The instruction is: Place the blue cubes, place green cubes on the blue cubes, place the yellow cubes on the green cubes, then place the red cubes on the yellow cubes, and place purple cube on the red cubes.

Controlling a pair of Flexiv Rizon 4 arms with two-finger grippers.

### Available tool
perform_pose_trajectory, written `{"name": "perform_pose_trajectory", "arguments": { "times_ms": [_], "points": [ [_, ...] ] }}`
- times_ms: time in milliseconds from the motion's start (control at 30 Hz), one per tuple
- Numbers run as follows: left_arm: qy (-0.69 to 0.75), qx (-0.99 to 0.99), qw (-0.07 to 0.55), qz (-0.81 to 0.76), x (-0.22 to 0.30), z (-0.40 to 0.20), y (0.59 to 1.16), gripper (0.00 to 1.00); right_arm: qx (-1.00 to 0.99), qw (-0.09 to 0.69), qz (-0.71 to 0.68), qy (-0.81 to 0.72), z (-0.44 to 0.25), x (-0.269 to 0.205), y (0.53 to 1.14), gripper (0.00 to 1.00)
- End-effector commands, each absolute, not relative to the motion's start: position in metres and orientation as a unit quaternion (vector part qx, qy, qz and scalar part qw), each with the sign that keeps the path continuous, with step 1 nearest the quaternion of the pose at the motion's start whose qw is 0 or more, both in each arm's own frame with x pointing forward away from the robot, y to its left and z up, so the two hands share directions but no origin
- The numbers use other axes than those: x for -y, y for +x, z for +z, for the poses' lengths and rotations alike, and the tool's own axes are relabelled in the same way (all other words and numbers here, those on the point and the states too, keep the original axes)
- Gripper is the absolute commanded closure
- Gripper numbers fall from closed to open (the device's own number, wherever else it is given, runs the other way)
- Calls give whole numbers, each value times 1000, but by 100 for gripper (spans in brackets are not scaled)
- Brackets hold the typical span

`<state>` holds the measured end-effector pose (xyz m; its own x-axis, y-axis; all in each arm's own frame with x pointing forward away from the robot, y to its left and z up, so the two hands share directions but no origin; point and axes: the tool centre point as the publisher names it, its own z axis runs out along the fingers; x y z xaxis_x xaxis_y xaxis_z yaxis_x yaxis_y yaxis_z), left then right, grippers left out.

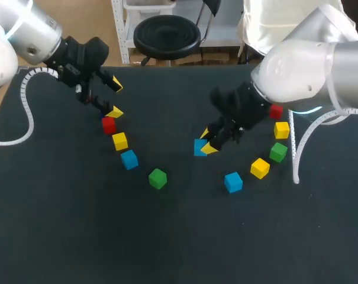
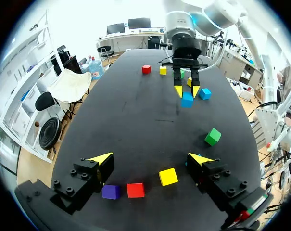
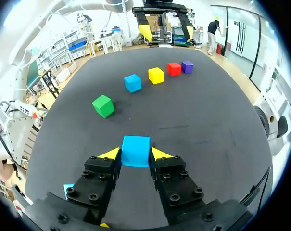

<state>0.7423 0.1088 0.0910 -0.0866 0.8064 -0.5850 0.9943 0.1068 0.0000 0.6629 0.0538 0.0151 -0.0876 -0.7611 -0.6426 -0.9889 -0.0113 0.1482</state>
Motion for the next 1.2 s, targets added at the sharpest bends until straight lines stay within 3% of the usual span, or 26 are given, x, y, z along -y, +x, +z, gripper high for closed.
{"name": "perform_pose_trajectory", "arguments": {
  "times_ms": [33,1200],
  "points": [
    [636,-708,229,-205,-109,91,741,0,-673,185,298,-652,17,-54,668,100],
    [636,-708,229,-205,-109,91,741,0,-667,164,311,-657,5,-64,676,100]
  ]
}}
